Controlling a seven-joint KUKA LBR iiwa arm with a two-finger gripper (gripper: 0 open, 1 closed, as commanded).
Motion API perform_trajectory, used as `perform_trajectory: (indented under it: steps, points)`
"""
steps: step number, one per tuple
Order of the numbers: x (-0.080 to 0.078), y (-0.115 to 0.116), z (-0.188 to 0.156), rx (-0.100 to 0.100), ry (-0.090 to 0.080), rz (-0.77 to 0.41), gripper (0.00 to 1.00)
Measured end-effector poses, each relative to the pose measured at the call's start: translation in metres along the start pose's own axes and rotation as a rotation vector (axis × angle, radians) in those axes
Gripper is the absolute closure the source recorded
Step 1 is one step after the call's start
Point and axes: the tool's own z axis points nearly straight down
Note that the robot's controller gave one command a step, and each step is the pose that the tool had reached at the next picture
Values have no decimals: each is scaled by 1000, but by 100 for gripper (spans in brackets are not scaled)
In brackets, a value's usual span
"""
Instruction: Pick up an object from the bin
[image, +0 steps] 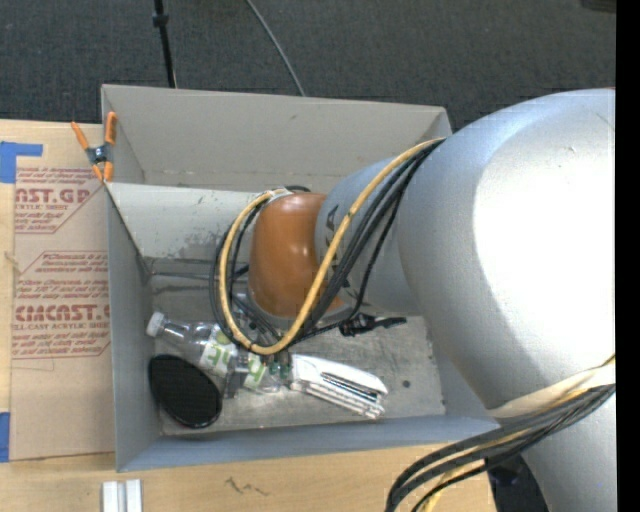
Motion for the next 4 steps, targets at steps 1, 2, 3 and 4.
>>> perform_trajectory:
  steps: [1,2,3,4]
  points:
    - [0,0,0,0,0,0,100]
    - [0,0,0,0,0,0,100]
    - [0,0,0,0,0,0,100]
    - [0,0,0,0,0,0,100]
